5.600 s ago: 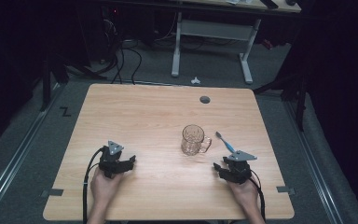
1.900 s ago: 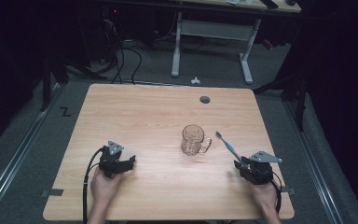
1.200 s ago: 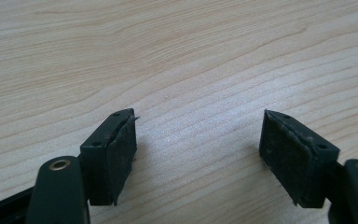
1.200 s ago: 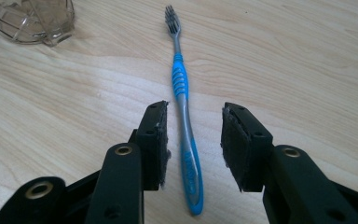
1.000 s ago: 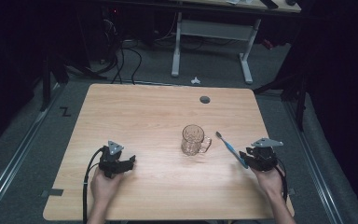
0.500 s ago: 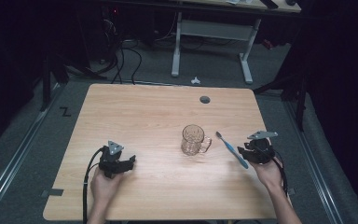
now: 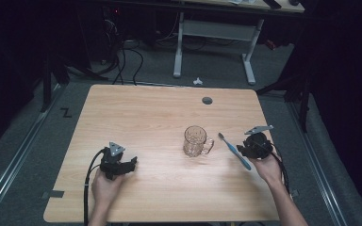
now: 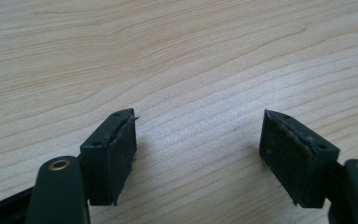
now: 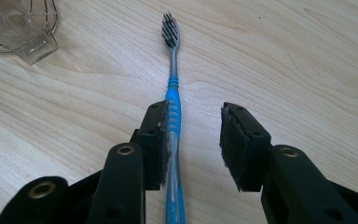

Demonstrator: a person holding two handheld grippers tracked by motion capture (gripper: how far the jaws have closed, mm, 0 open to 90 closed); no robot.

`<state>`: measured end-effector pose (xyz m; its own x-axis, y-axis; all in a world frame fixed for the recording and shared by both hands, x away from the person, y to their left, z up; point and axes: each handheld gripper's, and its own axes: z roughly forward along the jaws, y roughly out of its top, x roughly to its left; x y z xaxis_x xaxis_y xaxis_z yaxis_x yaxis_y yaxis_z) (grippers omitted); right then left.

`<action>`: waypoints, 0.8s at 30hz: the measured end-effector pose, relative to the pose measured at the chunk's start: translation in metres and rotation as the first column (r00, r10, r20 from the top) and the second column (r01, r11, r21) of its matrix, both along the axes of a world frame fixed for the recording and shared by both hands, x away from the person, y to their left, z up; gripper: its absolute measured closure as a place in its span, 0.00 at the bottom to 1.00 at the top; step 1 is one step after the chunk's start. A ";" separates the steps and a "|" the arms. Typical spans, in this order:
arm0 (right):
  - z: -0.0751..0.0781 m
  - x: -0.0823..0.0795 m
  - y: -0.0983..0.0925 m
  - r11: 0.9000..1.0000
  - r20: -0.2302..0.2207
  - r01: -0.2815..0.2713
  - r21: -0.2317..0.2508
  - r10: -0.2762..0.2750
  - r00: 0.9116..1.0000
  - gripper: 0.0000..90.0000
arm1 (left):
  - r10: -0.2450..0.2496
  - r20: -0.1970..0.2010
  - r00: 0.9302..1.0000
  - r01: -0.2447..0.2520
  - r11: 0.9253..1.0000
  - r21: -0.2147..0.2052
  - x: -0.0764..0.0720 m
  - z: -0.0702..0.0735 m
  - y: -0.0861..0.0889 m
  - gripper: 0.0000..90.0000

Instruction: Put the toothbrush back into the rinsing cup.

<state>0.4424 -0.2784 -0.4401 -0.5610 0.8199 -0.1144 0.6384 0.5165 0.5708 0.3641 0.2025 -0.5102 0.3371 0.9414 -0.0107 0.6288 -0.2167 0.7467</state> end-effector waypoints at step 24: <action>-0.001 0.029 0.026 0.996 -0.111 -0.043 -0.082 0.034 0.993 0.69 | 0.000 0.000 1.000 0.000 1.000 0.000 0.000 0.000 0.000 0.31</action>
